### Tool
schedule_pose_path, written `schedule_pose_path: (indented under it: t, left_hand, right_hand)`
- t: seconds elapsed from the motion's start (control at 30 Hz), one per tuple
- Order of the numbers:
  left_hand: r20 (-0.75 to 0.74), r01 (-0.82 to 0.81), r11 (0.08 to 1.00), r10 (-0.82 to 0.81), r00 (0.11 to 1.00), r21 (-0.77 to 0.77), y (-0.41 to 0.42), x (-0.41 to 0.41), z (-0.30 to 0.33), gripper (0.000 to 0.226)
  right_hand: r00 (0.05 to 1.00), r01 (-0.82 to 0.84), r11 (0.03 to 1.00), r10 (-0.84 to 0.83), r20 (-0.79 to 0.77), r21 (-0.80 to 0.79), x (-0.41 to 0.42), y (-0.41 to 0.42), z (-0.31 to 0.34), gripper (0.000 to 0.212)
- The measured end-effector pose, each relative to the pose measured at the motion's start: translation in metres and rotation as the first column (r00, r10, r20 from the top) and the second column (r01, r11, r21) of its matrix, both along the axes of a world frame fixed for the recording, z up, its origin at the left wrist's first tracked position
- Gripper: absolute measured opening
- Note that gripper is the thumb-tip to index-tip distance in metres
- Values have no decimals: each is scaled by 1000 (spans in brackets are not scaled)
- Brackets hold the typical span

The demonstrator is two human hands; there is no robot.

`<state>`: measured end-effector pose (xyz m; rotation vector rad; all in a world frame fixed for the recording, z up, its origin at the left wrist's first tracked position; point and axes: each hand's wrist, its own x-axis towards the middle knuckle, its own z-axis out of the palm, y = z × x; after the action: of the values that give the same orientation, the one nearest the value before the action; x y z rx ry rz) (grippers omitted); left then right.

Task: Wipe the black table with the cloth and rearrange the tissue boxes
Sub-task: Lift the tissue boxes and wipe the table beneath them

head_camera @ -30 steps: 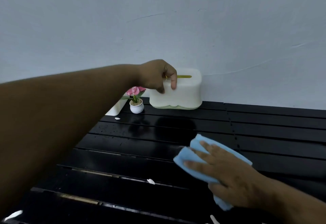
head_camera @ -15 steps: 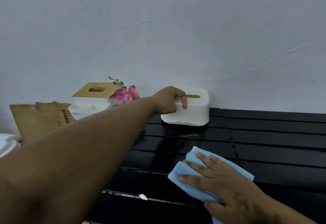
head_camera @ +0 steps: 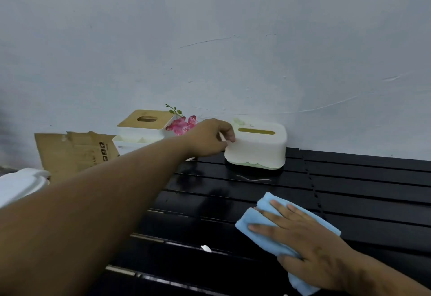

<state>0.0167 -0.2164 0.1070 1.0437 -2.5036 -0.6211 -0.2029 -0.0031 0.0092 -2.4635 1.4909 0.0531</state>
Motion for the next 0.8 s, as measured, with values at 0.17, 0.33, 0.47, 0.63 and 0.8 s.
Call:
schedule_pose_path:
  t: [0.17, 0.33, 0.47, 0.63, 0.8]
  left_hand:
    - [302, -183, 977, 208, 930, -111, -3, 68, 1, 17]
    - [426, -213, 977, 203, 882, -25, -14, 92, -24, 56]
    - [481, -230, 973, 198, 854, 8, -26, 86, -47, 80]
    - [382, -271, 959, 221, 897, 83, -38, 75, -66, 79]
    - [197, -294, 950, 269, 943, 108, -45, 67, -72, 61]
  right_hand:
    - [999, 46, 999, -46, -27, 2, 15, -22, -10, 63]
    - [996, 86, 994, -87, -16, -68, 65, -77, -16, 60]
    - [994, 111, 987, -110, 15, -114, 99, -106, -20, 72]
    - [986, 112, 988, -96, 137, -110, 97, -97, -13, 69]
    - [988, 122, 987, -111, 110, -100, 99, -84, -14, 60]
